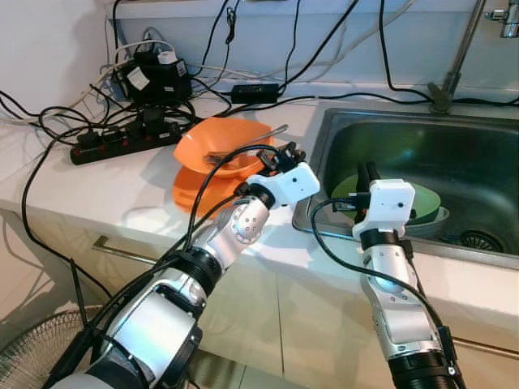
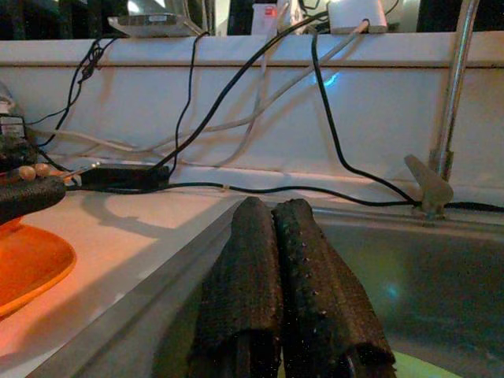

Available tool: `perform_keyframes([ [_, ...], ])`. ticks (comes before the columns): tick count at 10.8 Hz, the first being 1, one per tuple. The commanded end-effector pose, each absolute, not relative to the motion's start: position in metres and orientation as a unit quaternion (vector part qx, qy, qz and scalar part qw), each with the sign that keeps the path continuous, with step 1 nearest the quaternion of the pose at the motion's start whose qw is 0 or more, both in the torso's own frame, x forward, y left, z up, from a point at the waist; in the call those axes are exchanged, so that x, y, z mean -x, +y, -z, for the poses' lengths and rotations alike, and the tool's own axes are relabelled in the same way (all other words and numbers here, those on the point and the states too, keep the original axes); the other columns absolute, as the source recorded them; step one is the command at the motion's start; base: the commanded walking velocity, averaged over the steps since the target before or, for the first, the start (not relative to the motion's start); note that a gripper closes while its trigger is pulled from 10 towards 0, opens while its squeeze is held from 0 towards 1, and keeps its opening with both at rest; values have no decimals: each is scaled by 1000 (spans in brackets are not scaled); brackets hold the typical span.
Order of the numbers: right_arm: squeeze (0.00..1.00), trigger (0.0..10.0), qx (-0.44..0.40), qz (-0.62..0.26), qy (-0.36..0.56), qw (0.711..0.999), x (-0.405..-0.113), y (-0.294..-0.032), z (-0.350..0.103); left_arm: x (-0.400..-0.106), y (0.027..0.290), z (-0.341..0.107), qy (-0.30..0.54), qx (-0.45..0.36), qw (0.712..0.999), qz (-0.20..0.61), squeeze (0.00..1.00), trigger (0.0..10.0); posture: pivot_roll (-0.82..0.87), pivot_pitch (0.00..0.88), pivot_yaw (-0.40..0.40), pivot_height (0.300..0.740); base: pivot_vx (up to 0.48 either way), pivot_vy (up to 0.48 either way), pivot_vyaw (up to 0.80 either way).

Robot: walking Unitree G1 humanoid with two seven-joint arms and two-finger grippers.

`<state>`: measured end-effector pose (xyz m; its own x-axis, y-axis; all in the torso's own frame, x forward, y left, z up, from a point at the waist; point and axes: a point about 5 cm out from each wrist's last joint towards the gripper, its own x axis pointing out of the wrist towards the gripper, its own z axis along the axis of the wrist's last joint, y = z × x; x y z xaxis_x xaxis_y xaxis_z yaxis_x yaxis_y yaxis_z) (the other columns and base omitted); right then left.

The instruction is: Kitchen organization

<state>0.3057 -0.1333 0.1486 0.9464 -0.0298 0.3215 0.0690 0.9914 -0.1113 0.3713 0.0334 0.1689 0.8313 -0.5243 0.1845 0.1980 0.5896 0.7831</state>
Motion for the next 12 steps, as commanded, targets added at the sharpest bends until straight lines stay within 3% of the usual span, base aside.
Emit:
perform_keyframes([
  [1, 0, 10000, 60, 19, -168, 984, -308, -129, -152, -374, 37, -171, -203, -406, 869, 197, 0, 0, 20, 0, 125, 740, 0, 0, 0],
  [7, 0, 10000, 57, 21, -168, 984, -309, -129, -152, -375, 40, -179, -232, -422, 858, 178, 0, 0, 20, 0, 124, 740, 0, 0, 0],
  [8, 0, 10000, 56, 22, -167, 984, -309, -129, -152, -375, 44, -188, -261, -440, 845, 156, 0, 2000, 20, 0, 125, 740, 0, 0, 0],
  [9, 0, 10000, 56, 22, -167, 984, -309, -129, -152, -375, 45, -193, -273, -444, 841, 145, 0, 9686, 21, 0, 125, 740, 0, 0, 0],
  [12, 0, 10000, 55, 22, -167, 984, -309, -128, -151, -367, 49, -216, -344, -453, 816, 106, 0, 10000, 24, 0, 125, 740, 0, 0, 0],
])
